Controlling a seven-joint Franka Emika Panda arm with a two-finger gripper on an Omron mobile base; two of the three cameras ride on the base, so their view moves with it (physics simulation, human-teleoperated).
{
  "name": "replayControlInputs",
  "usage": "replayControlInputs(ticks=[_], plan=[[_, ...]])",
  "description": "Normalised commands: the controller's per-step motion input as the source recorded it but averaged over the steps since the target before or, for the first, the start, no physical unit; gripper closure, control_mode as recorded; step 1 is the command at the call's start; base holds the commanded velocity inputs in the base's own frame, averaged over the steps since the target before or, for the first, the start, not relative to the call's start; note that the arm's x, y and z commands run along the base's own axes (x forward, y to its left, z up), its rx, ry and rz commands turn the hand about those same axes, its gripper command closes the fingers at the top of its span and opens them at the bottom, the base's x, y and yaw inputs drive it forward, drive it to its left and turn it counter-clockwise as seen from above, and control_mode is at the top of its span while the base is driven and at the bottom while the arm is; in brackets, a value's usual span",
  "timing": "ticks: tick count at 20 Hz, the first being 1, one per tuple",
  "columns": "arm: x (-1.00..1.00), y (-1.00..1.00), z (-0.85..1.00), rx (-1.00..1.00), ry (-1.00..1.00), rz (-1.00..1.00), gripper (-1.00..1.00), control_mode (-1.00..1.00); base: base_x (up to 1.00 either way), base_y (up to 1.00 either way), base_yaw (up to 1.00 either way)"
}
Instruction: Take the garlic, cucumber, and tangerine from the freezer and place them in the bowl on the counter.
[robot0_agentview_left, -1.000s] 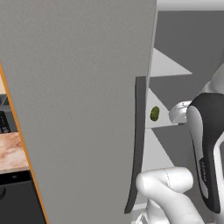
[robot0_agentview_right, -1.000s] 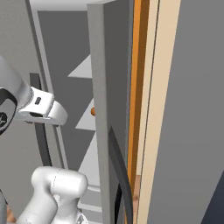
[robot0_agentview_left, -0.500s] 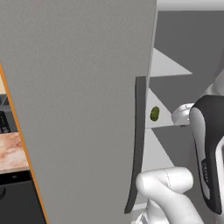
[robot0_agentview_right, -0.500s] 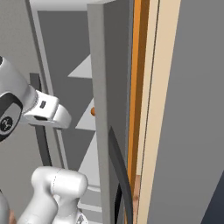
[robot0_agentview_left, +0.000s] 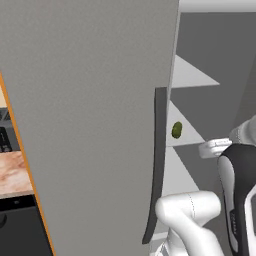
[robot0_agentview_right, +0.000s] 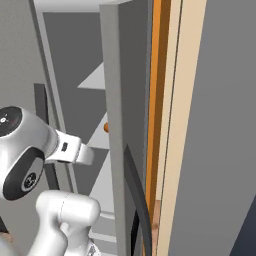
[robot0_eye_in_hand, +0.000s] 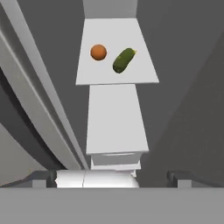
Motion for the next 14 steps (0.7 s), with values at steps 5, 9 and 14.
replayControlInputs(ticks=[5,9,14], plan=[[0.56,-0.02,-0.03,0.0,-0.01,0.0,-1.0,-1.0,0.0,0.0,0.0],[0.61,0.0,0.0,0.0,0.0,0.0,-1.0,-1.0,0.0,0.0,0.0],[0.59,0.0,-0.14,0.01,0.0,0.0,-1.0,-1.0,0.0,0.0,0.0]])
